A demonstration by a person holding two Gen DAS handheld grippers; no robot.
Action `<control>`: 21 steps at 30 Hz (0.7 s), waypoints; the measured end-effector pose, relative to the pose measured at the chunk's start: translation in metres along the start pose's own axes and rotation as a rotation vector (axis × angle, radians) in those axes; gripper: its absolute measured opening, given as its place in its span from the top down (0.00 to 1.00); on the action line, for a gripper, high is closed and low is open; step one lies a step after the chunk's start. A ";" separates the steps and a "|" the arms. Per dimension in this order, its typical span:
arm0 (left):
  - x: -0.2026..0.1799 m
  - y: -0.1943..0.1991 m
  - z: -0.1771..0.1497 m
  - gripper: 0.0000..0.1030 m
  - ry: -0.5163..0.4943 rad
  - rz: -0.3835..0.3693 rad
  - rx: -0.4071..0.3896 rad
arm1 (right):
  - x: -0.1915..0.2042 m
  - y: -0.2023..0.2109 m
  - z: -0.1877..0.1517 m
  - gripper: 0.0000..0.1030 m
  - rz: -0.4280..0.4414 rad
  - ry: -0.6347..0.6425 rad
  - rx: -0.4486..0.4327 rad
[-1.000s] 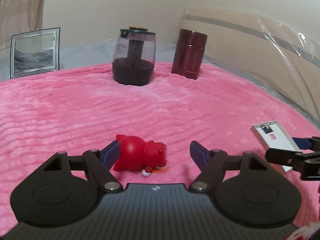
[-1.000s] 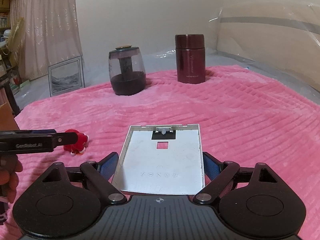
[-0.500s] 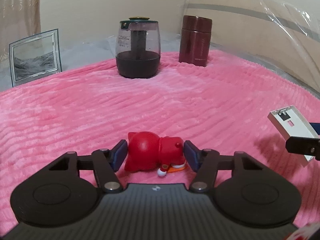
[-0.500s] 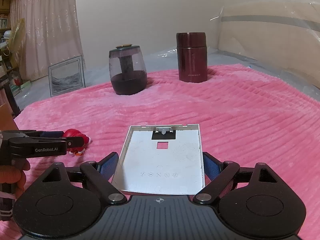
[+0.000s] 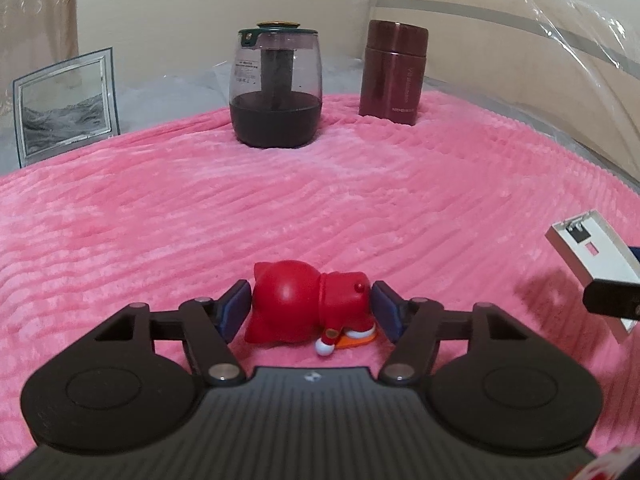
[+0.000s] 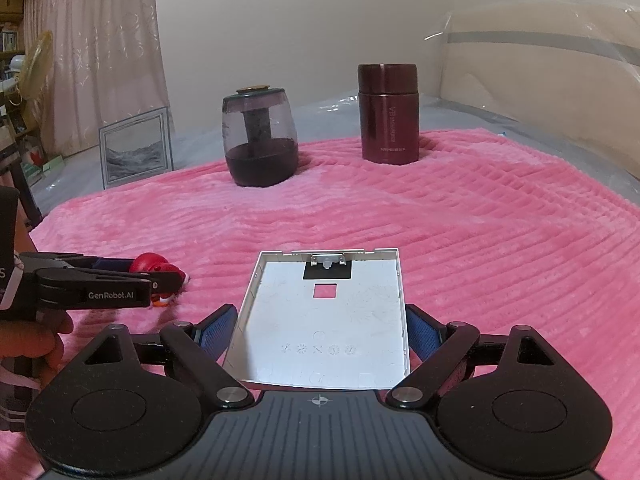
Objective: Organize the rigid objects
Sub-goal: 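Close the left tool around the red cat figure, then lift the red cat figure and white card and carry both toward the box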
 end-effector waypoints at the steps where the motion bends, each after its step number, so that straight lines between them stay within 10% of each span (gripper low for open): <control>1: 0.000 0.002 0.000 0.41 0.008 0.002 -0.004 | 0.000 0.001 0.000 0.18 -0.001 0.000 0.000; 21: -0.078 0.147 -0.020 0.41 0.088 -0.034 -0.112 | 0.009 0.107 0.002 0.18 0.034 -0.004 -0.026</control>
Point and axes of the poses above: each gripper's, at about its wrist camera, not at the fingertips, and y roughly against the way its jaws point, x to its left, z to its top, the point moved 8 cm from there along -y, roughly the way its jaws point, and after that the axes turned 13 degrees about -z, right-handed, at the moved point
